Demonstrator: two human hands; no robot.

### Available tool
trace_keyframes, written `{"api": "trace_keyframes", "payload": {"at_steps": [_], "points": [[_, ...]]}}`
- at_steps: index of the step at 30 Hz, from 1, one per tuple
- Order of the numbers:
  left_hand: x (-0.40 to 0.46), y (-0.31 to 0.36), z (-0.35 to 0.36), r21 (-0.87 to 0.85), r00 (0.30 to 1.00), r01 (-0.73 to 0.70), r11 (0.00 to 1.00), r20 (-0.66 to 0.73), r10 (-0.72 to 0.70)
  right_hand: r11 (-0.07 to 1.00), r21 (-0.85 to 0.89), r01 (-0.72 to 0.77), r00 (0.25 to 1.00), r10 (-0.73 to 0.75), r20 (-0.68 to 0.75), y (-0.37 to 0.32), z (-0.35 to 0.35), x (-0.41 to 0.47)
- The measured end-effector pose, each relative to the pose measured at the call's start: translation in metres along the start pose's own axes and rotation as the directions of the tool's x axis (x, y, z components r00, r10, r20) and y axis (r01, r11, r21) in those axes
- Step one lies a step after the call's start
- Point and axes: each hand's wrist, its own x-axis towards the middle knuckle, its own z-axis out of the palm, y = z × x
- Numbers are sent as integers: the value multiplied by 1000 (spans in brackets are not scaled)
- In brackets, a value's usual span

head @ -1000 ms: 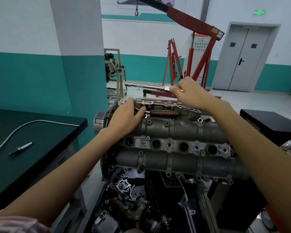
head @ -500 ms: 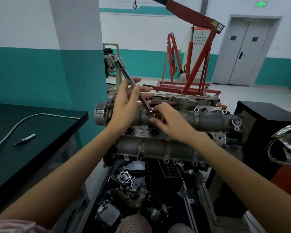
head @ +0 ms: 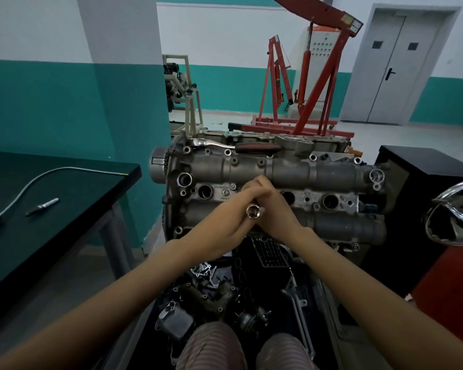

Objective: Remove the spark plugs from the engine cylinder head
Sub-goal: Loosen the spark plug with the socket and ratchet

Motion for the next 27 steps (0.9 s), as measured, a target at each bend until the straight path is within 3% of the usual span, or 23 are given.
{"api": "trace_keyframes", "payload": {"at_steps": [6, 10, 13, 18, 24, 27], "points": [[-13, 5, 7, 144, 959, -173, 974, -199, 200, 1000, -17, 19, 998, -20, -60, 6, 5, -1], [2, -17, 8, 75, 949, -13, 997, -315, 36, 995, 37, 93, 984, -86, -158, 7, 9, -8], [11, -30, 12, 62, 950, 29, 998, -314, -8, 993, 106, 42, 967, -14, -253, 11, 10, -8], [-1, -38, 16, 51, 967, 32, 998, -255, -18, 991, 135, -16, 971, 48, -235, 13, 12, -3], [7, -28, 26, -26, 919, 0, 1000, -393, -11, 994, 108, 18, 981, 4, -192, 11, 14, -6], [6, -28, 24, 1, 858, 33, 999, -514, -28, 997, 69, 19, 982, -5, -188, 10, 15, -8]]}}
